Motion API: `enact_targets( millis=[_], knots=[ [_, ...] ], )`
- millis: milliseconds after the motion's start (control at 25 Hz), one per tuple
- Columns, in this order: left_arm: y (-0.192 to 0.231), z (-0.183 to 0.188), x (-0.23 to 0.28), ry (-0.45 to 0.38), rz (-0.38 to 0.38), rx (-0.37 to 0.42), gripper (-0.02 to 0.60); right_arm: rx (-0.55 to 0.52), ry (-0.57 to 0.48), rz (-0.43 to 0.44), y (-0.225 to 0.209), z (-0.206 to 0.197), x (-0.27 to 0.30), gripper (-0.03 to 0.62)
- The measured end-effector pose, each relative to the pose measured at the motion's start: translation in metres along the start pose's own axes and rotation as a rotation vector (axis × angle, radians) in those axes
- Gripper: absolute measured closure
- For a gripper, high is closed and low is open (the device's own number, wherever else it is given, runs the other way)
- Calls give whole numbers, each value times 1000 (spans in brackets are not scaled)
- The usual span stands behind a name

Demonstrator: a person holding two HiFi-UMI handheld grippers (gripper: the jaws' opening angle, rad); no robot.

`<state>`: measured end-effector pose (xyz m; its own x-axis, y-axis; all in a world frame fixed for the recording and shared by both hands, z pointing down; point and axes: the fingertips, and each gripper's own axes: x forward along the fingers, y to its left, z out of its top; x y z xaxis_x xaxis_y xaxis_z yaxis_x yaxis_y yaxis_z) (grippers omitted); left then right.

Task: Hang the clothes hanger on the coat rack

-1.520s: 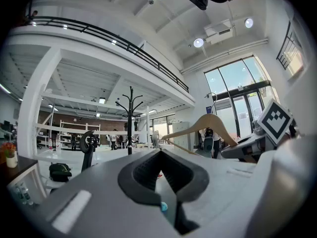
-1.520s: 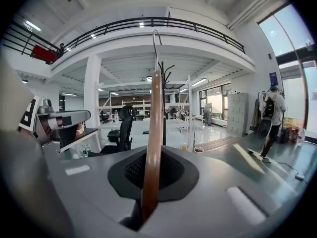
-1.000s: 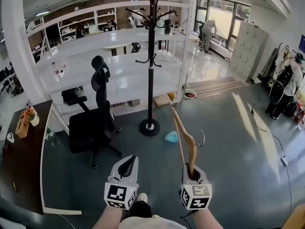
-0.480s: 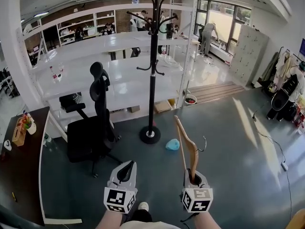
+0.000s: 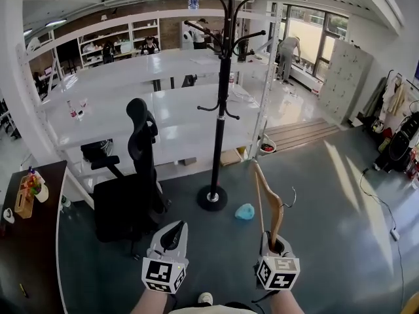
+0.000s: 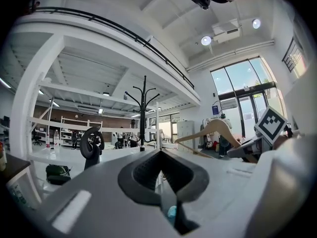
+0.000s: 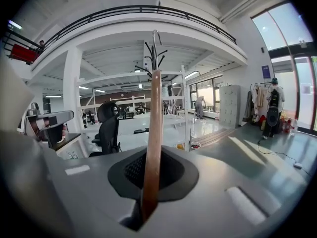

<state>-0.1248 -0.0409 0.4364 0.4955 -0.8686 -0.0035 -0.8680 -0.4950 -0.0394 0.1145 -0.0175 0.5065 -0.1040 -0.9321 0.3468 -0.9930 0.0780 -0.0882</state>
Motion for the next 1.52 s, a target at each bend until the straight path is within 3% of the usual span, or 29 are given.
enact_targets(
  millis=[600, 1120, 1520],
  knots=[
    [66, -25, 96, 30, 40, -22, 581, 37, 27, -5, -24, 32, 120, 566],
    [81, -20, 257, 6, 90, 8, 581, 18, 24, 63, -99, 87, 267, 566],
    [98, -24, 313, 24, 107, 33, 581, -21, 25, 95, -113, 119, 336, 566]
  ],
)
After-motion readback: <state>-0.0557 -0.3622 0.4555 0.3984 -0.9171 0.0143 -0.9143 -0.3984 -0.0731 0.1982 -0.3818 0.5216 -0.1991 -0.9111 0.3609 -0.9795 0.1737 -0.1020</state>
